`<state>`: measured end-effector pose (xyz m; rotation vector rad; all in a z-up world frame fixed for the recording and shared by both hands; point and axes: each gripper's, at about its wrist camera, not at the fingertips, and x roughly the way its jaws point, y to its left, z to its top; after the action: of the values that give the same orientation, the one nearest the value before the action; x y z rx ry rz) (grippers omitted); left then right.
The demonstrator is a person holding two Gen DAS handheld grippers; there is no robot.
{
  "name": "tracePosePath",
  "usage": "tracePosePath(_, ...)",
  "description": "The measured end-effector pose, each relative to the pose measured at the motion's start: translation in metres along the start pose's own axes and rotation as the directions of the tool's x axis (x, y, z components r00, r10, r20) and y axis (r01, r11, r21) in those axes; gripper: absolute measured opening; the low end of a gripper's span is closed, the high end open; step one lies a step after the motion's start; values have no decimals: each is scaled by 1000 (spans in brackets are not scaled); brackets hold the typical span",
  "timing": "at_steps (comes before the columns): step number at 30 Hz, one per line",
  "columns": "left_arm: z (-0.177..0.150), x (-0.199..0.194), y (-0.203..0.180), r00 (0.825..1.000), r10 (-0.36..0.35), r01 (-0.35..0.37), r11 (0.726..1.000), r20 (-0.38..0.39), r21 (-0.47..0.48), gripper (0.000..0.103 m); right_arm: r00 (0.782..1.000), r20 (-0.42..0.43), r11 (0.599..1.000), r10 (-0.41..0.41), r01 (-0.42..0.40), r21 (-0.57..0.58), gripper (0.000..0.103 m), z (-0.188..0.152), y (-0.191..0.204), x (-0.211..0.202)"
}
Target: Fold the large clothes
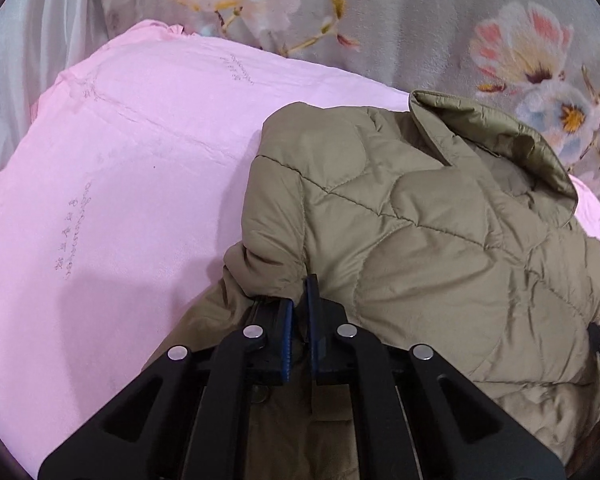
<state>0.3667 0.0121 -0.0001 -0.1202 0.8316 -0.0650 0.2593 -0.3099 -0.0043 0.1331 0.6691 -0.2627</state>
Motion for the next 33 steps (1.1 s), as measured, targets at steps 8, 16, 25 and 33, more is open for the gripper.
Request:
tracePosePath(8, -16, -2, -9, 999, 42, -43, 998, 33, 48, 5, 999, -37, 999, 30, -29, 35, 4, -11, -6, 9)
tracePosePath(16, -21, -6, -12, 998, 58, -61, 996, 38, 65, 5, 999, -49, 999, 19, -17, 41, 3, -12, -7, 12)
tracePosePath(25, -36, -16, -8, 997, 66, -68, 995, 35, 79, 5, 997, -61, 997, 53, -49, 62, 3, -19, -13, 3)
tracePosePath(33, -58, -35, 2, 998, 59, -61, 995, 32, 79, 5, 994, -72, 994, 76, -70, 83, 3, -38, -14, -19)
